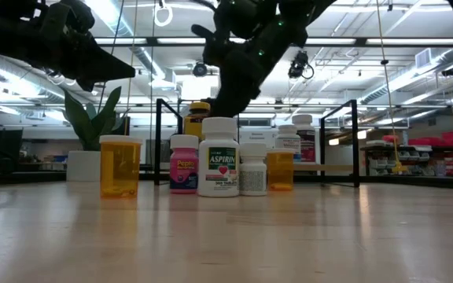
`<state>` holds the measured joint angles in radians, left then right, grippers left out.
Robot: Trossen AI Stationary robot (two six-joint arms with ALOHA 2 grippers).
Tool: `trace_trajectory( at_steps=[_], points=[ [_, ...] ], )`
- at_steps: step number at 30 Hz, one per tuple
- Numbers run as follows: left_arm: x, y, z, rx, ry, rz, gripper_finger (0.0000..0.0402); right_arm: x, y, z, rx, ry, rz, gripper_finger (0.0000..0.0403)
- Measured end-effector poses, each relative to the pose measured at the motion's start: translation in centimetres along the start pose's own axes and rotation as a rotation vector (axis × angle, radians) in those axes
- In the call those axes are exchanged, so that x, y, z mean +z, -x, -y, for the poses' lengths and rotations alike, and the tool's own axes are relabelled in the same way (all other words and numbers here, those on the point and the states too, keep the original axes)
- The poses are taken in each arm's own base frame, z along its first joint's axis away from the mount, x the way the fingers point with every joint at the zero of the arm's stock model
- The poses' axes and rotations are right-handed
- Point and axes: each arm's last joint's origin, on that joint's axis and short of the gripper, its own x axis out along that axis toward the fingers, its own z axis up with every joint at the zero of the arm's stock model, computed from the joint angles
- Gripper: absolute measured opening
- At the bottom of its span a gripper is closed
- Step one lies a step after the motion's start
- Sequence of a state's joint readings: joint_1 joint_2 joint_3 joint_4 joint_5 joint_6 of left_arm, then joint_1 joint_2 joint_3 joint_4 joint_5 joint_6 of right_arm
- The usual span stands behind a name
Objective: Pick and place medicine bottles onto shelf by color
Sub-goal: Put the green medicine bottle on the shelf
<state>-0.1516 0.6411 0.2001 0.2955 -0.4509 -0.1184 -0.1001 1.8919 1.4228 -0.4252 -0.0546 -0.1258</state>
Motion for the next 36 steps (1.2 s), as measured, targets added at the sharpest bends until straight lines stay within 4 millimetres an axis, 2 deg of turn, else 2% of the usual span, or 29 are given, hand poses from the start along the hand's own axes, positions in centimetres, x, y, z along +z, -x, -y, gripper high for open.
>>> trace_trajectory(
  at_steps=[10,17,29,36],
  points=[
    [0.0,0.0,0.0,0.000,0.000,-0.001,0.0026,-0.9,-2.2,0.1,0.004,0.020,-0.052,0.0352],
    [0.0,0.0,0.0,0.000,0.000,-0.001,0.0035,-1.0,-2.1,0.4,-0.007,0.006,-0.055,0.0330],
    [0.0,0.0,0.0,0.000,0.000,0.000,0.0028,-1.3,-2.0,1.5,-0.021,-0.035,-0.074,0.0242],
    [0.0,0.0,0.0,0.000,0.001,0.000,0.0035,-0.9,-0.1,1.8,-0.030,-0.042,-0.057,0.0219]
  ],
)
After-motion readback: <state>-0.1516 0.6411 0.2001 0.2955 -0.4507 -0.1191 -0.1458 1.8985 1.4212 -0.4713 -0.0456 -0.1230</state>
